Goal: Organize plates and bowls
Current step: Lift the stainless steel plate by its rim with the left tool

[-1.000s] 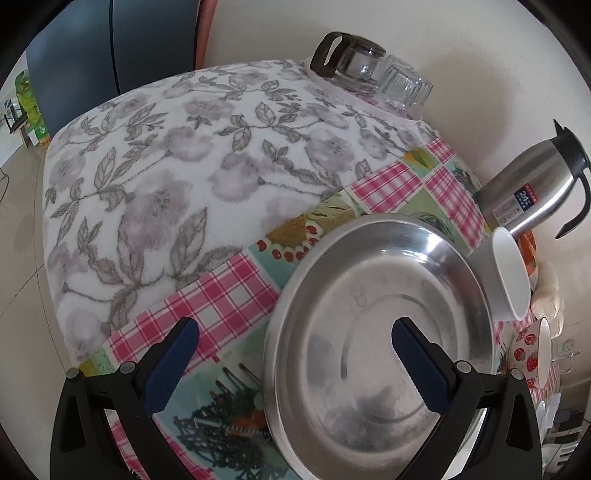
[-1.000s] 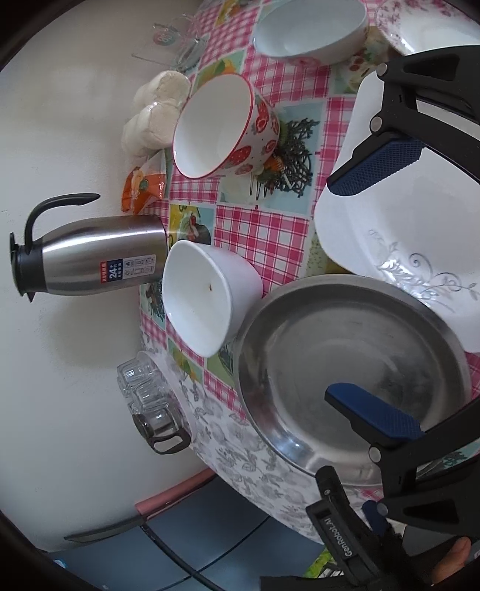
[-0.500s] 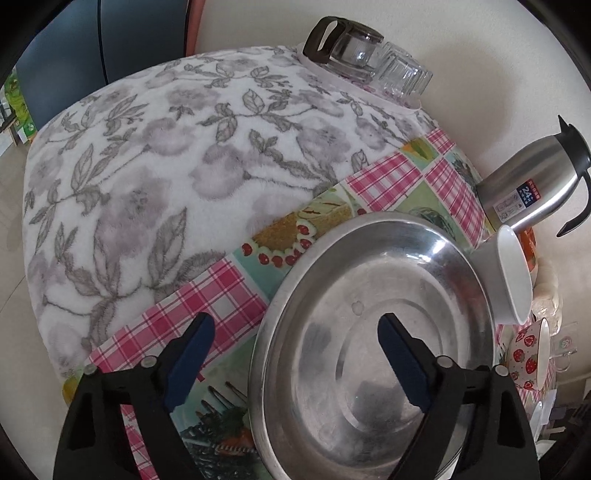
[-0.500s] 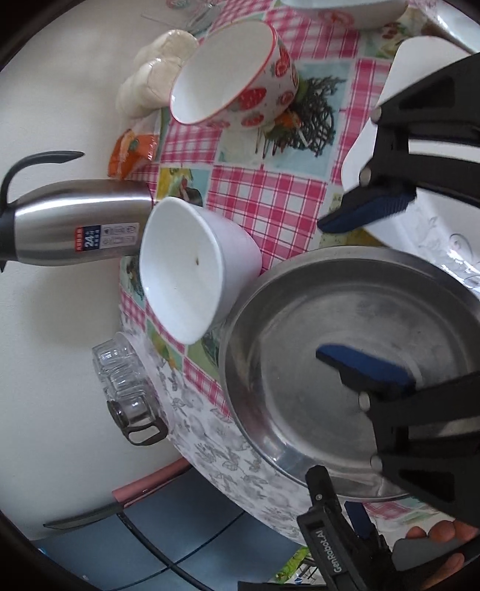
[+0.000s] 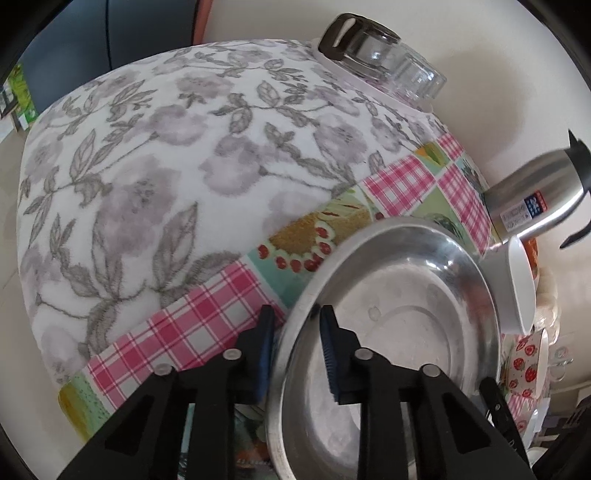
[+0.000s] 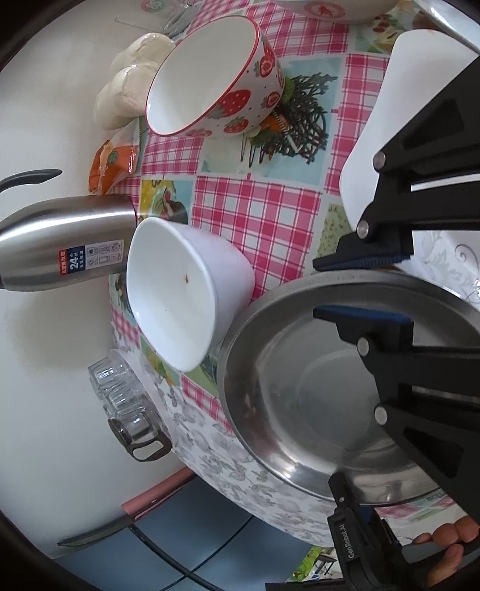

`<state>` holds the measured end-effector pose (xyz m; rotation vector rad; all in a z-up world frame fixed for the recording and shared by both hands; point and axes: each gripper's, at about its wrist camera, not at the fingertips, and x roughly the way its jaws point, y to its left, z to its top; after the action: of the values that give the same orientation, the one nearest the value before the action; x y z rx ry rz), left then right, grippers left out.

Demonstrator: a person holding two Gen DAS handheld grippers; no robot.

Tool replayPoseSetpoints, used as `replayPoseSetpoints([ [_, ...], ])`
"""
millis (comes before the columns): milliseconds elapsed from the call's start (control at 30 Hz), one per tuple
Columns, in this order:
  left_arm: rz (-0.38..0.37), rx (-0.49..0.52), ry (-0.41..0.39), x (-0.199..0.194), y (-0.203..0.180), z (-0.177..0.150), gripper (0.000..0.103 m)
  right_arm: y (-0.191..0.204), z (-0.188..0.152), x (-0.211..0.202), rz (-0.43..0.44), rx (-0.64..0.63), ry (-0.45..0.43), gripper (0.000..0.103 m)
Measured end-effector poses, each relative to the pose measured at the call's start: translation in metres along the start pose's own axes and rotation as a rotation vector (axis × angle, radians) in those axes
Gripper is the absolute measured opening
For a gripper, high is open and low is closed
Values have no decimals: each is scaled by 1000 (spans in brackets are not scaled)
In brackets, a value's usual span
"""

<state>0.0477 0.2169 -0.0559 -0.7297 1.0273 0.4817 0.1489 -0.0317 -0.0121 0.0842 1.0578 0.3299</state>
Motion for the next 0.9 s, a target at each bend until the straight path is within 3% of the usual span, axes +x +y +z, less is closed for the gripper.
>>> replayPoseSetpoints([
  [433,3,-70,-6,-5,23,8,28,13,-16,9,114,-21,131,16],
  [900,-36,-102,18,-7,26,8,28,18,-11,-7,114,-29,110,16],
])
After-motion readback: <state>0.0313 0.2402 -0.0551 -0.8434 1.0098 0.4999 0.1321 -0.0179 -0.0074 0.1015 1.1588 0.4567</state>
